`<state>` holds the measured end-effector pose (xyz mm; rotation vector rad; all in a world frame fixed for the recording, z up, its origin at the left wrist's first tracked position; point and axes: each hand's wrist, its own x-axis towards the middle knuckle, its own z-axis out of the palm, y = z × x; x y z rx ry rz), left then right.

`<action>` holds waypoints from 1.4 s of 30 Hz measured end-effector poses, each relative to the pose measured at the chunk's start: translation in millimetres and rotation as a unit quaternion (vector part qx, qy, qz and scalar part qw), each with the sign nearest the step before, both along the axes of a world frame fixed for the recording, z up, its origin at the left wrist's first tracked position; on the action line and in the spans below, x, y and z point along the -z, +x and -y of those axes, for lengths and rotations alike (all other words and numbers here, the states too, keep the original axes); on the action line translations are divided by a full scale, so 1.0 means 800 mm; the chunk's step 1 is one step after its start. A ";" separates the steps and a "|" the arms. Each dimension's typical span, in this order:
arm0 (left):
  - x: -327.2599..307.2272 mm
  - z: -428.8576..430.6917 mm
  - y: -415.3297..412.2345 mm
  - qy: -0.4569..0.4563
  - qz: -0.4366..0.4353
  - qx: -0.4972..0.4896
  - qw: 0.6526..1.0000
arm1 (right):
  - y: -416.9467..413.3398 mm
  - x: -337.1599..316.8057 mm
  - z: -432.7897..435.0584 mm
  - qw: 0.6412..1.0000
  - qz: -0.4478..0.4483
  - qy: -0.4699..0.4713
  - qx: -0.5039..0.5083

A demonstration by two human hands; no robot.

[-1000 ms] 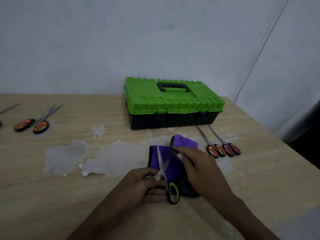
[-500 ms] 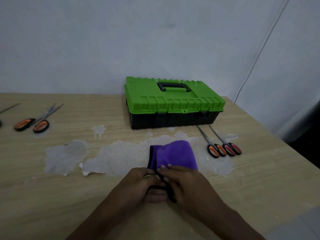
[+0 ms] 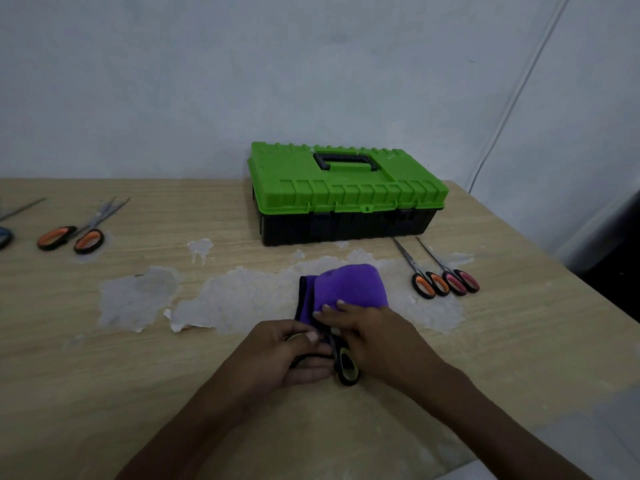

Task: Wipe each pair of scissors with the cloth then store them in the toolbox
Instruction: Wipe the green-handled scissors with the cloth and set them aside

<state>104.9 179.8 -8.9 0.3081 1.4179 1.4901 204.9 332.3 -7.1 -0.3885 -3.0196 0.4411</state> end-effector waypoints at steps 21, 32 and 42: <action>0.001 0.004 0.004 0.001 -0.030 -0.014 0.999 | 0.006 -0.012 -0.006 0.992 0.058 0.110 0.035; 0.003 0.005 0.002 0.006 -0.022 -0.007 1.000 | -0.011 -0.003 -0.023 0.995 0.059 0.075 0.042; 0.004 0.002 0.001 0.002 -0.043 -0.008 0.999 | 0.019 -0.010 0.008 0.990 0.060 0.124 0.029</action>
